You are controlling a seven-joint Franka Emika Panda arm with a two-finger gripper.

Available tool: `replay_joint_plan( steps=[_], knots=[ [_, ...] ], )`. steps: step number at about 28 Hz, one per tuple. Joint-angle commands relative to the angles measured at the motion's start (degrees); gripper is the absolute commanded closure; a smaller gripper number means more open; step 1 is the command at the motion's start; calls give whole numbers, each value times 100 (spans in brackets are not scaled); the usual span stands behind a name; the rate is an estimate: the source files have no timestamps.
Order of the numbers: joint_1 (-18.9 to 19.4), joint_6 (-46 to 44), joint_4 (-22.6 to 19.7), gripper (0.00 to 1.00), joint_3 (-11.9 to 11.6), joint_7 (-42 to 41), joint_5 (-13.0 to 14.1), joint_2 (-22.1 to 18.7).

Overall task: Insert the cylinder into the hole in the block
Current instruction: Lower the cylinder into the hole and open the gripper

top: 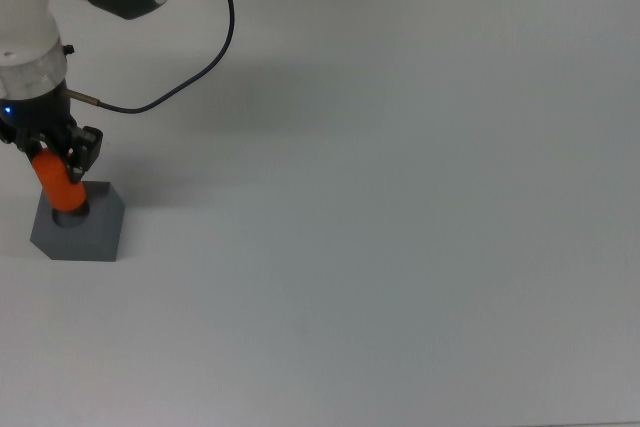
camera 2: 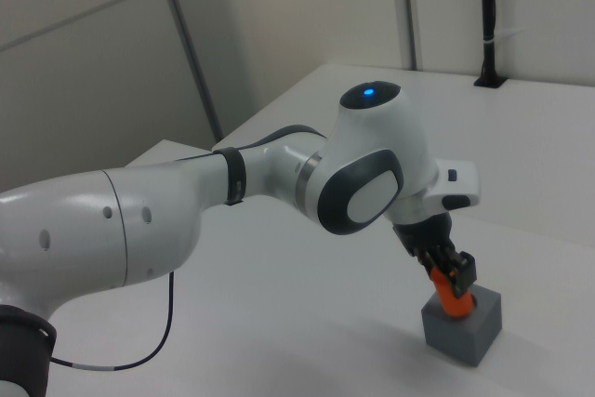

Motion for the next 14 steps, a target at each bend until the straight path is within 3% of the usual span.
replay_joint_plan(
  steps=[1,14],
  knots=[
    [19,383,48,73,-33,63,74,54],
    [19,427,39,71,-33,46,22,159]
  ],
)
